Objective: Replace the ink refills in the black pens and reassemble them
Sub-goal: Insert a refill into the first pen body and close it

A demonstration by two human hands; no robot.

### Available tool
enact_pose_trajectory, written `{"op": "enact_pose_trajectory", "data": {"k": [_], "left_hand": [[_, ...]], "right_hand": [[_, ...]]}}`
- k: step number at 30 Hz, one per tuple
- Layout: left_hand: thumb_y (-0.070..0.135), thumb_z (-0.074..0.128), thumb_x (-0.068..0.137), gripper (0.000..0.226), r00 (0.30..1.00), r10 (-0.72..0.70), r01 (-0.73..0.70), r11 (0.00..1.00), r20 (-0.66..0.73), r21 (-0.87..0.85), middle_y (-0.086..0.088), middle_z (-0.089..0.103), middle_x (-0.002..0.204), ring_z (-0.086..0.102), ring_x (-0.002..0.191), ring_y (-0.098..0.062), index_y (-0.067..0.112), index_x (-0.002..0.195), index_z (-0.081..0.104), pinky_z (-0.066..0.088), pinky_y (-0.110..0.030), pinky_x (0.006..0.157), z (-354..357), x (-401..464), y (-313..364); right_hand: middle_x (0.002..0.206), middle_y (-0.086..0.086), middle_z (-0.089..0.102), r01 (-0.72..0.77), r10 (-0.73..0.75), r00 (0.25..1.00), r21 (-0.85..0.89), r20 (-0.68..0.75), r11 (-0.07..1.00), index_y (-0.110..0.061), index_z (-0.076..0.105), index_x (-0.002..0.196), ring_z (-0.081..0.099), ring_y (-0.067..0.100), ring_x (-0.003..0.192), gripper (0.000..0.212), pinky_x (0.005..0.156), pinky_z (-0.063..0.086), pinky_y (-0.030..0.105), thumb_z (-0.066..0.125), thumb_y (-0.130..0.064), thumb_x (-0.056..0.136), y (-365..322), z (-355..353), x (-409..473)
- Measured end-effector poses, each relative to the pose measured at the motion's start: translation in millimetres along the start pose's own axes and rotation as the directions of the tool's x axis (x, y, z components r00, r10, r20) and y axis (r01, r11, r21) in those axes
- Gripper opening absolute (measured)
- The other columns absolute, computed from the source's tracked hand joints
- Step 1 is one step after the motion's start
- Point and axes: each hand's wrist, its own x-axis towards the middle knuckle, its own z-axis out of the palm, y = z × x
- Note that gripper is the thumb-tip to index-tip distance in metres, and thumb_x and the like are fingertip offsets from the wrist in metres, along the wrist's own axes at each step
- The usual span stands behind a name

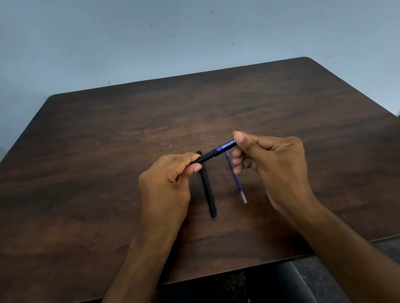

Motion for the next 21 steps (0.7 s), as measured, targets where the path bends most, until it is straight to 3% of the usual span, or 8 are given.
{"op": "enact_pose_trajectory", "data": {"k": [7,13,16,21], "left_hand": [[0.005,0.077,0.082,0.016,1.0,0.006,-0.006,1.0,-0.016,0.016,0.001,0.076,0.091,0.069,0.083,-0.011,0.01,0.097,0.078,0.054,-0.026,0.078,-1.0,0.5,0.0],[0.009,0.08,0.079,0.019,0.995,-0.07,0.067,0.997,-0.076,-0.044,0.005,0.075,0.094,0.069,0.088,-0.002,0.012,0.098,0.079,0.05,-0.013,0.083,-2.0,2.1,12.1],[0.013,0.081,0.079,0.019,0.994,-0.082,0.077,0.994,-0.069,-0.074,0.004,0.076,0.092,0.07,0.085,-0.001,0.013,0.098,0.079,0.051,-0.014,0.08,-0.6,2.4,21.4],[0.021,0.078,0.082,0.017,1.0,-0.013,0.014,0.995,0.018,-0.103,0.011,0.074,0.091,0.069,0.083,0.001,0.014,0.098,0.079,0.05,-0.011,0.075,-1.0,0.1,30.9]], "right_hand": [[0.071,0.013,0.075,-0.031,0.031,1.0,-0.027,0.003,0.999,0.002,0.079,0.095,0.07,0.031,0.06,0.022,0.066,0.061,0.05,0.073,-0.019,0.093,6.8,1.7,-2.2],[0.08,0.005,0.079,-0.049,0.051,0.999,0.075,-0.017,0.996,0.003,0.076,0.107,0.072,0.023,0.067,0.023,0.067,0.063,0.039,0.075,-0.013,0.09,-0.5,13.5,-3.9],[0.079,0.007,0.077,-0.132,0.134,0.991,0.205,0.004,0.97,0.0,0.077,0.095,0.07,0.021,0.067,0.011,0.067,0.064,0.038,0.078,-0.005,0.085,-0.5,24.7,-11.0],[0.076,0.012,0.078,-0.189,0.191,0.982,0.152,-0.001,0.97,-0.001,0.078,0.088,0.073,0.024,0.064,0.008,0.062,0.063,0.034,0.08,-0.007,0.084,-2.6,30.0,-12.9]]}}
